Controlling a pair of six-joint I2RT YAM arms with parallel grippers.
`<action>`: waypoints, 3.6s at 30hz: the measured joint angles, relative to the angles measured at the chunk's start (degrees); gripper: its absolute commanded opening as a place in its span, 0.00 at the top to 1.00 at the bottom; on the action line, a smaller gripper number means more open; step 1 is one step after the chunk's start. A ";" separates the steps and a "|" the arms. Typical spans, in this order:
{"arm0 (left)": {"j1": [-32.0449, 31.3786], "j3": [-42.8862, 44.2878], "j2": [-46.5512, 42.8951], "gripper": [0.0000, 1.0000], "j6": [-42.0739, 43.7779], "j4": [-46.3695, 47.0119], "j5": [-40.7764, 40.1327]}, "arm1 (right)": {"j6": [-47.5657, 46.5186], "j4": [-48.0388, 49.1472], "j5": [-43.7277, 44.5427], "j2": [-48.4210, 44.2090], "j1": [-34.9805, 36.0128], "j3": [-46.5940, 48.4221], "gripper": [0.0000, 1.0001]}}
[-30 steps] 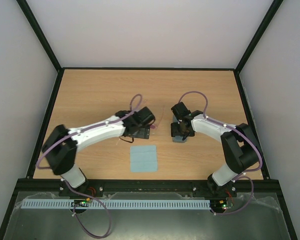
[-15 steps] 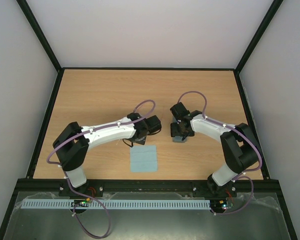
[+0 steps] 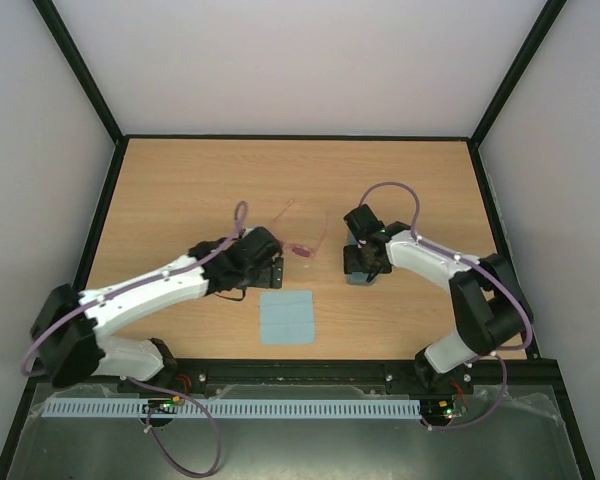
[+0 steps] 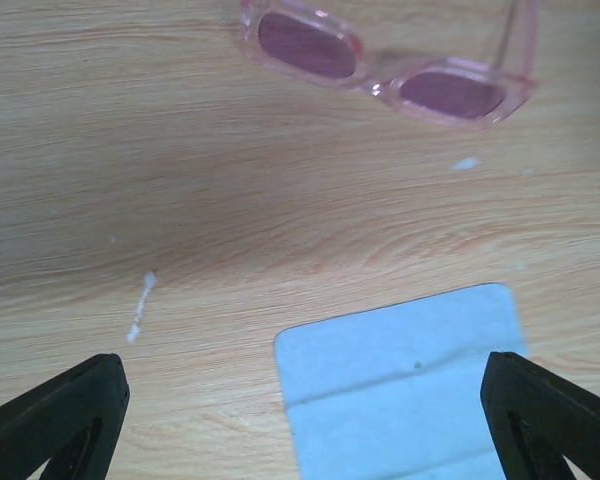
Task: Organize the sunglasses
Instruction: Pick up the sunglasses case from the center of the board, then open the sunglasses case.
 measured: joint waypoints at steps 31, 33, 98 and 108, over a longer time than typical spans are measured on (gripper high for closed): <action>6.19 -20.04 -14.16 0.00 -6.54 46.86 32.09 | 15.93 16.81 -42.97 -32.92 0.00 -15.32 0.59; 6.19 -20.04 -12.57 0.01 -6.78 47.54 32.37 | 16.11 16.81 -43.47 -33.05 0.00 -15.56 0.60; 9.70 -24.59 -13.14 0.02 -7.93 55.04 34.23 | 21.00 14.12 -44.83 -37.88 -0.37 -11.80 0.71; 12.33 -26.69 -14.67 0.00 -7.48 48.50 33.11 | 20.61 15.89 -46.84 -39.26 -0.28 -9.62 0.72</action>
